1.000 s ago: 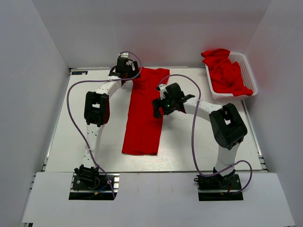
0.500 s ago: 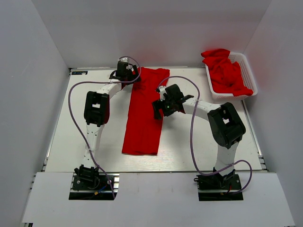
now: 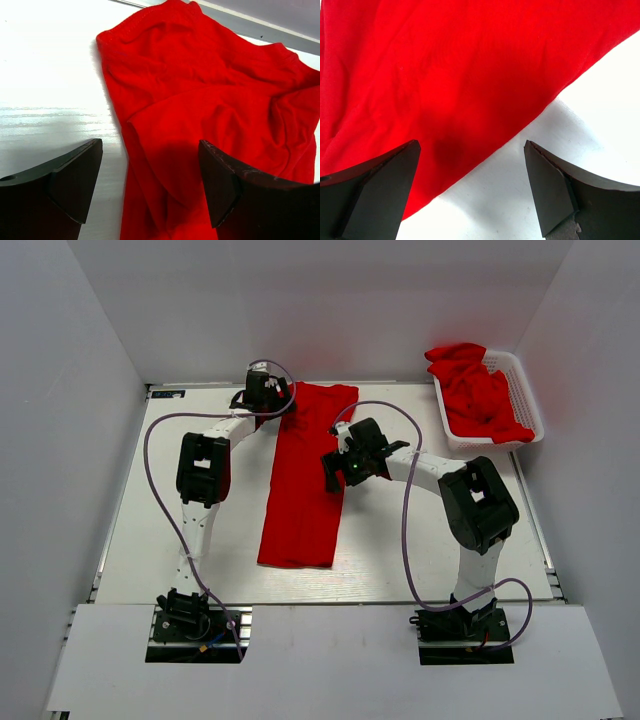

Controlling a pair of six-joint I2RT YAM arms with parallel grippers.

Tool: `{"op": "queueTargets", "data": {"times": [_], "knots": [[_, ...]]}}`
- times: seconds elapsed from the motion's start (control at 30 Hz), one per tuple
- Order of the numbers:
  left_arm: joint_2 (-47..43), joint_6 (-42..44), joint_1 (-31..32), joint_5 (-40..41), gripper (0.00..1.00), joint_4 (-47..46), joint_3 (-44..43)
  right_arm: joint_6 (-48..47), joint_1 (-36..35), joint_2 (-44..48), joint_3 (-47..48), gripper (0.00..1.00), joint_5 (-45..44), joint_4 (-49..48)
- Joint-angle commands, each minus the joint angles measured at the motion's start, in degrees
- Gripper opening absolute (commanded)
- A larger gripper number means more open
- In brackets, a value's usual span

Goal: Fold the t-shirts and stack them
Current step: Rotate the tshirt 90 degrees

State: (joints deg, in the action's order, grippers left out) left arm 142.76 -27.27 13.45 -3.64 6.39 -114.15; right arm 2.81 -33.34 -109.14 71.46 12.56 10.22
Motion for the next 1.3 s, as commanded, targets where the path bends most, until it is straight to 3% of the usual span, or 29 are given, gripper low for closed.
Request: {"op": "queueTargets", "data": {"times": [0.0,0.13,0.2,0.33,0.57,0.83,1.27], "knots": [[-5.5,-0.3,-0.3,-0.3,0.87,-0.9,-0.8,-0.2,0.1,-0.2,1.3,0.9,0.5,0.2],[-5.5,-0.3,-0.3,-0.3,0.87,-0.9,-0.8,-0.2,0.2,-0.5,1.6,0.9,0.5,0.2],[-5.5,-0.3,-0.8,-0.3,0.81,-0.9,-1.3,0.0,0.3,-0.6,1.8,0.9,0.6,0.2],[-5.5,-0.3,-0.8,-0.3,0.58,-0.9,-1.3,0.0,0.3,-0.6,1.4,0.9,1.1,0.1],[-5.5,-0.3,-0.8,-0.3,0.43,-0.9,-1.9,0.3,0.2,-0.7,1.6,0.9,1.5,0.0],[-5.5,-0.3,-0.8,0.5,0.15,-0.3,-1.9,0.2,0.3,-1.1,1.8,0.9,1.9,0.2],[-6.0,1.8,-0.8,0.9,0.15,1.5,-4.1,0.1,0.1,-1.9,2.6,0.9,2.2,0.6]]}}
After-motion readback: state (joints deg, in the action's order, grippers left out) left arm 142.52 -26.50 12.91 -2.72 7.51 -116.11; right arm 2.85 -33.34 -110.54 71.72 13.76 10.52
